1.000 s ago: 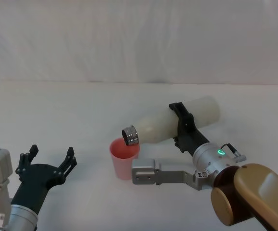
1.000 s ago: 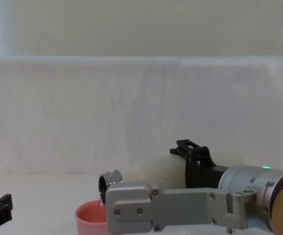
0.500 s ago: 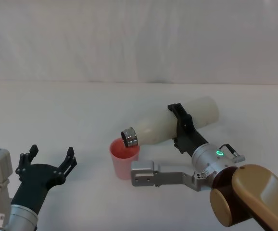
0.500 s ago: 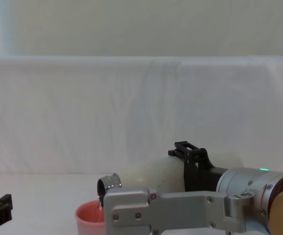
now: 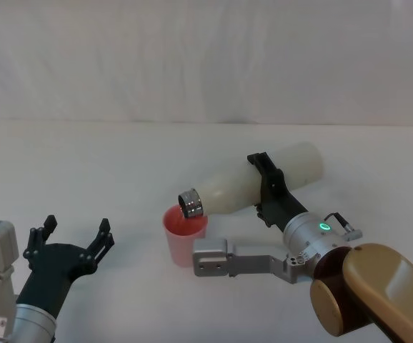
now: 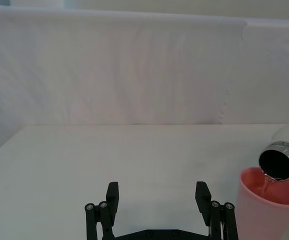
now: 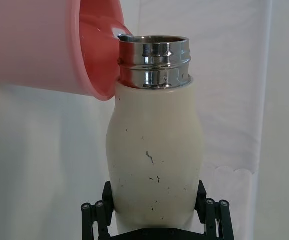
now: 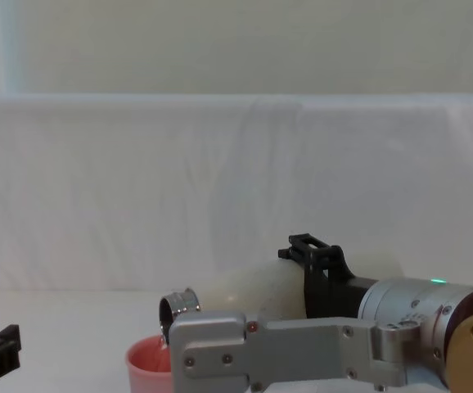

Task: Grasp the thermos with one hand and pour water into the cup lid.

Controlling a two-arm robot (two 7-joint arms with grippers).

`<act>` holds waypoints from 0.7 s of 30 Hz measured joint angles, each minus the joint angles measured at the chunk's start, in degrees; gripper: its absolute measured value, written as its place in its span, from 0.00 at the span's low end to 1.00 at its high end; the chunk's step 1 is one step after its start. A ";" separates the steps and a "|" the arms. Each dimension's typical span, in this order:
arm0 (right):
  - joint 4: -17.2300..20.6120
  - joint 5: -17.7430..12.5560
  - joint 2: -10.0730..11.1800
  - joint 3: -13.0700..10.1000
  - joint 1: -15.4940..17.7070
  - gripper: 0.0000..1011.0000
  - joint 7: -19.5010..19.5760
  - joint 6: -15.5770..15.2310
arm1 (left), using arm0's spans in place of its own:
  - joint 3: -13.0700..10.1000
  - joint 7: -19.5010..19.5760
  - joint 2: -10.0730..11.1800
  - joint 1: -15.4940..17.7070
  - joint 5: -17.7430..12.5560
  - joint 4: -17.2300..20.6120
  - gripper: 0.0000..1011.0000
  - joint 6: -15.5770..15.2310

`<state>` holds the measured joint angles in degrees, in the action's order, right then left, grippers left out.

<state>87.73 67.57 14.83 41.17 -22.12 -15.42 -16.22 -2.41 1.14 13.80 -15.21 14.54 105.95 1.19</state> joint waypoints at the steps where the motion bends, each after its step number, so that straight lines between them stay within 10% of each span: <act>1: 0.00 0.00 0.00 0.01 -0.01 0.95 0.00 0.00 | 0.00 0.00 0.00 0.00 0.00 0.00 0.99 0.00; 21: 0.20 0.28 0.00 0.02 -0.07 0.95 -0.43 -0.38 | 0.00 0.00 0.00 0.00 0.00 0.00 0.99 0.00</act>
<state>87.93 67.86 14.82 41.20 -22.18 -15.85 -16.59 -2.42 1.14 13.80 -15.21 14.54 105.95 1.19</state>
